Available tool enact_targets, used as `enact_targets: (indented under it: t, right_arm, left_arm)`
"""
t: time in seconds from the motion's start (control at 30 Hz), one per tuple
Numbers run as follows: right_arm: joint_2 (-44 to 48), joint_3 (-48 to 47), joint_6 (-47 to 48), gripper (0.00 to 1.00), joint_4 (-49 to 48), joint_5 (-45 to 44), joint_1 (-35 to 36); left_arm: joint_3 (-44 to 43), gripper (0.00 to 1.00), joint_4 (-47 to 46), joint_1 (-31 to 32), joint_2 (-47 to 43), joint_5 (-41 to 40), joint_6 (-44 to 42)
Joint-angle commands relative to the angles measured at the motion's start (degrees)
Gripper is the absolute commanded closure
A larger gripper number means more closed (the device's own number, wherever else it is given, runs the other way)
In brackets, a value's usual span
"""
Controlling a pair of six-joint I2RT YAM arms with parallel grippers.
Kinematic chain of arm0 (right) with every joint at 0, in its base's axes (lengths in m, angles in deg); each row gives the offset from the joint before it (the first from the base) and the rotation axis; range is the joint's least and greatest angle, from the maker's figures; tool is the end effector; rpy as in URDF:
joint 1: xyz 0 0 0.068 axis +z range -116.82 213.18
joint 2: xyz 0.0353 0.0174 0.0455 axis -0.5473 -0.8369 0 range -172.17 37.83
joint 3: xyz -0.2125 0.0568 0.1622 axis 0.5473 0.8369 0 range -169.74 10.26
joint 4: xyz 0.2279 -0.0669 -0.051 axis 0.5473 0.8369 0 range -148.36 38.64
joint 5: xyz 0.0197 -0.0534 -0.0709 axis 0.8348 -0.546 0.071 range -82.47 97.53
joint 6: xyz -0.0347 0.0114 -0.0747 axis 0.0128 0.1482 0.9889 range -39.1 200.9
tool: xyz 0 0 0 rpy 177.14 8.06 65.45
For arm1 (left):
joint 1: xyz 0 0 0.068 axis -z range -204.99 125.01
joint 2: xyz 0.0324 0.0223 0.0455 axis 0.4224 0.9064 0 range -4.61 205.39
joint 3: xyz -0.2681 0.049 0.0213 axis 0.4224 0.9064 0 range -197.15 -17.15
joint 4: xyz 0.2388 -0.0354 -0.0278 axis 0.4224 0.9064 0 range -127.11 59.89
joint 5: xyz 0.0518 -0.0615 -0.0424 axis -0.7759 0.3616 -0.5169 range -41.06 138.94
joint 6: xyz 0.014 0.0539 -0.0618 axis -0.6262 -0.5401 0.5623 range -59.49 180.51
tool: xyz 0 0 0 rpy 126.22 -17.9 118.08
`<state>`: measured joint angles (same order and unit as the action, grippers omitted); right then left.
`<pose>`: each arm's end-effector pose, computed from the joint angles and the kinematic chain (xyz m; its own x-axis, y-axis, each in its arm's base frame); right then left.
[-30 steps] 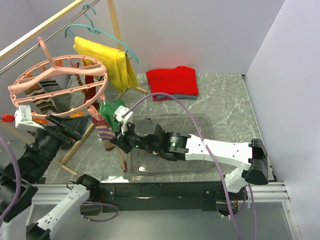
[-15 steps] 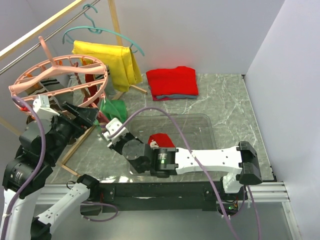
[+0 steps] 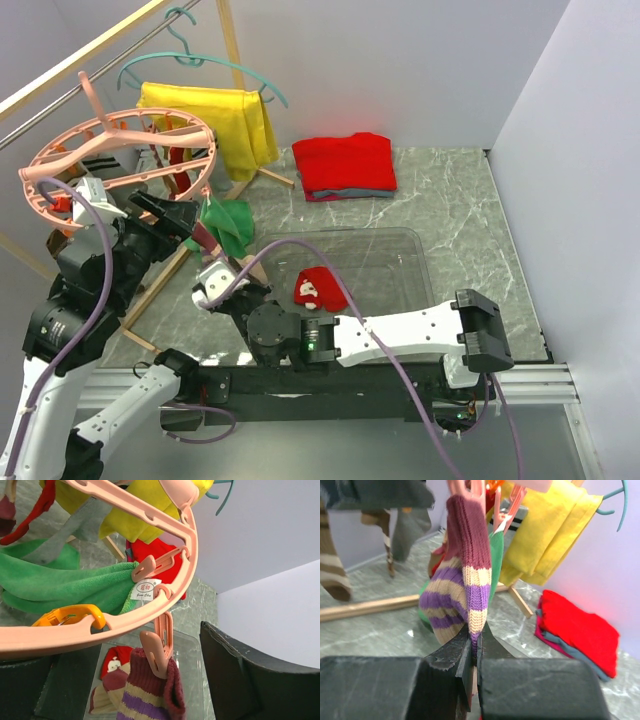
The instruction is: Remove the socks clipped to the hanger
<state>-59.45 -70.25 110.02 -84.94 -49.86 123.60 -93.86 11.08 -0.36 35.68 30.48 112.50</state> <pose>0.0583 0.3983 0.3877 0.2641 -0.2533 -0.9307 -0.4766 0.8046 -0.3542 0.1038 -0.0223 0.4374 -0.2035 -0.7288 -0.6538 -0.0764 0.6776 -0.7315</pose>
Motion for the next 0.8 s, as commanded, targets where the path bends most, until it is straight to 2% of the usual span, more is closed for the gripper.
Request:
enact_targets:
  t: [0.0,0.27,0.33,0.47,0.53,0.67,0.73,0.77]
  right_arm:
    - [0.3,0.6,4.3,1.00,-7.1,-2.2,0.9]
    - [-0.1,1.9,8.8,1.00,-12.6,-2.8,2.0]
    - [0.1,2.1,9.2,1.00,-13.3,-2.6,2.0]
    - [0.1,2.5,10.0,1.00,-14.2,-2.5,2.4]
    - [0.1,2.6,10.2,1.00,-14.5,-2.5,2.5]
    - [0.2,3.3,10.2,1.00,-14.8,-2.5,2.7]
    - [0.3,3.4,9.7,1.00,-14.5,-2.5,2.7]
    - [0.4,3.5,9.5,1.00,-14.3,-2.5,2.7]
  left_arm:
    - [0.8,0.19,-5.3,0.1,0.7,-2.5,-0.5]
    - [2.8,0.37,-8.1,0.1,1.0,-1.8,-2.6]
    - [4.0,0.38,-9.6,0.1,0.5,-2.1,-3.1]
    - [4.7,0.55,-10.6,0.1,-0.7,-3.5,-3.4]
    - [5.3,0.59,-11.6,0.1,-1.1,-4.1,-3.5]
    - [6.4,0.76,-13.0,0.1,-2.4,-4.7,-3.5]
    - [7.2,0.78,-13.9,0.1,-2.9,-4.4,-3.5]
    - [7.6,0.72,-15.0,0.1,-3.4,-4.0,-3.6]
